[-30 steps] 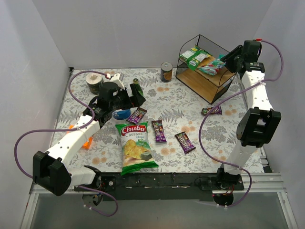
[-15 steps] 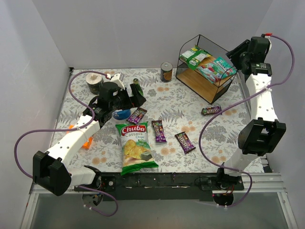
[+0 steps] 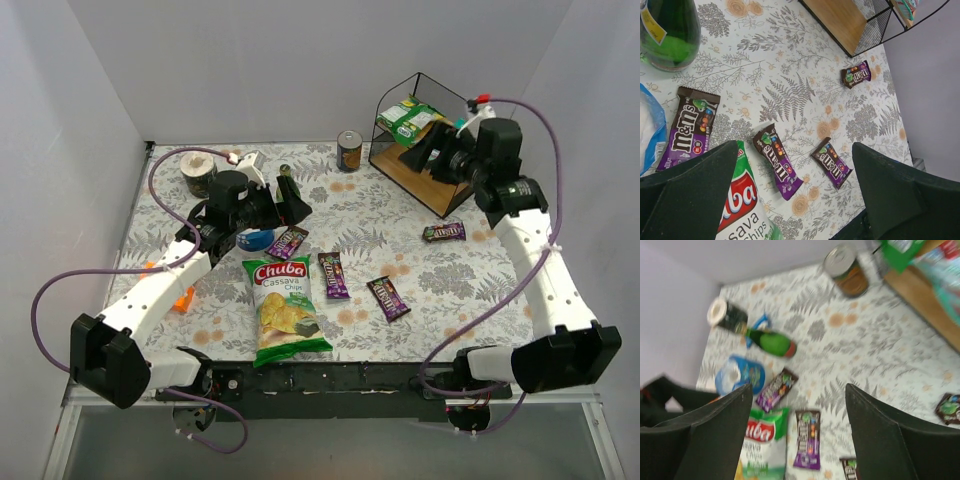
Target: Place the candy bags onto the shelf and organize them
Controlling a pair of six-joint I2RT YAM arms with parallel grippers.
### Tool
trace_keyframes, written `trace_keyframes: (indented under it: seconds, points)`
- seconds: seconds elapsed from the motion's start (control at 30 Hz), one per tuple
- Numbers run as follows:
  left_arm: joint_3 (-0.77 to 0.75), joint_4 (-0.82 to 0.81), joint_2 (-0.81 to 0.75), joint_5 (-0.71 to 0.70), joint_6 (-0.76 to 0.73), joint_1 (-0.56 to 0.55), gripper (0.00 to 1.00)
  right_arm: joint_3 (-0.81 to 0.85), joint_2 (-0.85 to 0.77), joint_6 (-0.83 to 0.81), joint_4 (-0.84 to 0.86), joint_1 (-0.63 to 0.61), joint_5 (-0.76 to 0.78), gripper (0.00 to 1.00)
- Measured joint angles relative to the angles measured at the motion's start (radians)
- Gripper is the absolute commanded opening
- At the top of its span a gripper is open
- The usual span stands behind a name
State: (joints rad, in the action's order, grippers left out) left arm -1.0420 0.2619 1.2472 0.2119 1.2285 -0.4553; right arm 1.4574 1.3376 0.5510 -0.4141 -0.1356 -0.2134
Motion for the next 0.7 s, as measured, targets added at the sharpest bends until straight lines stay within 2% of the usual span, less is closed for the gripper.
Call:
trace_keyframes:
  seconds: [0.13, 0.27, 0.43, 0.57, 0.7]
  points:
    - [0.0, -0.01, 0.018, 0.03, 0.0, 0.0, 0.98, -0.166, -0.116, -0.08, -0.003, -0.102, -0.074, 0.83]
    - [0.007, -0.022, 0.027, 0.066, 0.004, 0.0, 0.98, -0.376, -0.227, -0.101, -0.029, -0.128, -0.121, 0.81]
    - [0.023, -0.054, 0.046, 0.135, 0.018, 0.0, 0.98, -0.607, -0.339, -0.049, -0.077, -0.13, -0.141, 0.79]
    - [0.039, -0.067, 0.057, 0.172, 0.034, 0.0, 0.98, -0.715, -0.382, -0.018, -0.129, -0.13, -0.137, 0.77]
    - [0.042, -0.073, 0.058, 0.2, 0.044, 0.0, 0.98, -0.753, -0.374, 0.007, -0.19, -0.13, -0.124, 0.71]
